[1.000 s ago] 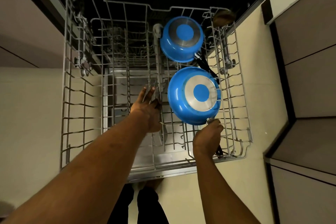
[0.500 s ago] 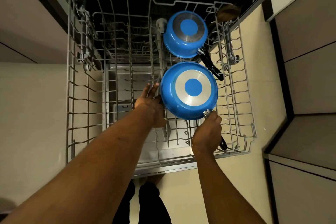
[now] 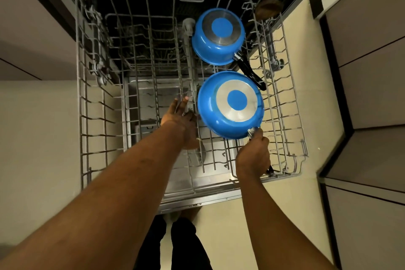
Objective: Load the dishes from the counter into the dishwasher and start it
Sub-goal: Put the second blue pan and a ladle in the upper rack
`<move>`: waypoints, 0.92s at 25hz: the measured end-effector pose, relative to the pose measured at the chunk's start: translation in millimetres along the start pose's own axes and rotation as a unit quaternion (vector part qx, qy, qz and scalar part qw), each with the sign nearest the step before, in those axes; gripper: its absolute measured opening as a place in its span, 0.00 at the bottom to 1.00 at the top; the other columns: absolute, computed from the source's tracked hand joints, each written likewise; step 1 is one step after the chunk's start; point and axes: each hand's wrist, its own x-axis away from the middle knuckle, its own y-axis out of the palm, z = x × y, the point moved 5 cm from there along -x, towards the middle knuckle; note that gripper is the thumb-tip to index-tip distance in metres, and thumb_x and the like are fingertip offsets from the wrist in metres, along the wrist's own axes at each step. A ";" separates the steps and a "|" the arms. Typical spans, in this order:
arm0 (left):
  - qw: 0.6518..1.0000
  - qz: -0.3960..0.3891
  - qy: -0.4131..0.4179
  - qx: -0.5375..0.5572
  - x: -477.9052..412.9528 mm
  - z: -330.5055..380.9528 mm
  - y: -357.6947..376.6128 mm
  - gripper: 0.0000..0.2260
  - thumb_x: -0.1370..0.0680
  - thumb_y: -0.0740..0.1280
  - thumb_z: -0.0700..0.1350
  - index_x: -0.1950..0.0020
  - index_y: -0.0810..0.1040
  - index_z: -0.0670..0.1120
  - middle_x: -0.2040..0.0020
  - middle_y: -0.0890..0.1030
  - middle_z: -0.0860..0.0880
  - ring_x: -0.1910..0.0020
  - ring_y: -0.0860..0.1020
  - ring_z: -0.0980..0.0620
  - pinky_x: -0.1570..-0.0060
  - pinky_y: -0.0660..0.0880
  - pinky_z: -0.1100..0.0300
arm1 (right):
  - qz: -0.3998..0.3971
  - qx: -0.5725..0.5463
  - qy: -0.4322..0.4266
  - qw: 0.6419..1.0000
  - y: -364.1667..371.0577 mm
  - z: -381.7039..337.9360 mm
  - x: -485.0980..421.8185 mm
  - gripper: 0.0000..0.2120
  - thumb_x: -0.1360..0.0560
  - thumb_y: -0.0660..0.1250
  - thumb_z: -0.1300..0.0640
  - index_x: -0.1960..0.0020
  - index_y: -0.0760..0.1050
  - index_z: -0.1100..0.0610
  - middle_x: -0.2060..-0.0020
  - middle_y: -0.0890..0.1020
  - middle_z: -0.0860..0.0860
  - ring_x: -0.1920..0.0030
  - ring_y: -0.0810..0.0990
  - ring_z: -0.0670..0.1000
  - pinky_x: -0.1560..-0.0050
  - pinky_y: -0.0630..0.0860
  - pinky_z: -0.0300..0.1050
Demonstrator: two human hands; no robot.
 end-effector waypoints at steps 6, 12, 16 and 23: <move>0.999 0.028 0.006 -0.030 1.6 0.0 4.4 0.37 0.20 0.52 0.64 0.19 0.42 0.46 0.19 0.41 0.45 0.24 0.31 0.39 0.27 0.33 0.38 | -0.005 -0.013 0.008 1.000 -1.0 4.2 -5.3 0.21 0.20 0.61 0.62 0.29 0.65 0.55 0.44 0.78 0.58 0.50 0.80 0.61 0.60 0.74 0.49; 0.994 0.111 0.005 0.018 21.6 -1.6 20.1 0.33 0.18 0.49 0.61 0.20 0.38 0.48 0.22 0.32 0.44 0.23 0.34 0.41 0.26 0.34 0.39 | -0.036 -0.036 0.021 0.998 -3.5 -5.8 4.0 0.32 0.27 0.68 0.62 0.26 0.59 0.59 0.38 0.73 0.61 0.42 0.76 0.63 0.52 0.79 0.58; 0.990 0.117 -0.037 0.075 41.0 -9.2 32.1 0.33 0.18 0.48 0.61 0.20 0.37 0.50 0.23 0.31 0.44 0.24 0.33 0.40 0.26 0.34 0.39 | -0.028 -0.018 -0.025 0.999 -13.4 -28.5 27.6 0.40 0.29 0.71 0.56 0.25 0.54 0.62 0.30 0.67 0.63 0.30 0.66 0.63 0.34 0.69 0.61; 0.978 0.133 -0.092 0.132 84.8 -6.0 33.8 0.33 0.17 0.49 0.61 0.20 0.36 0.50 0.22 0.32 0.44 0.23 0.33 0.40 0.27 0.33 0.38 | -0.104 0.015 -0.171 0.980 -25.2 -71.6 79.7 0.36 0.22 0.63 0.50 0.22 0.49 0.60 0.22 0.54 0.58 0.22 0.50 0.60 0.24 0.52 0.58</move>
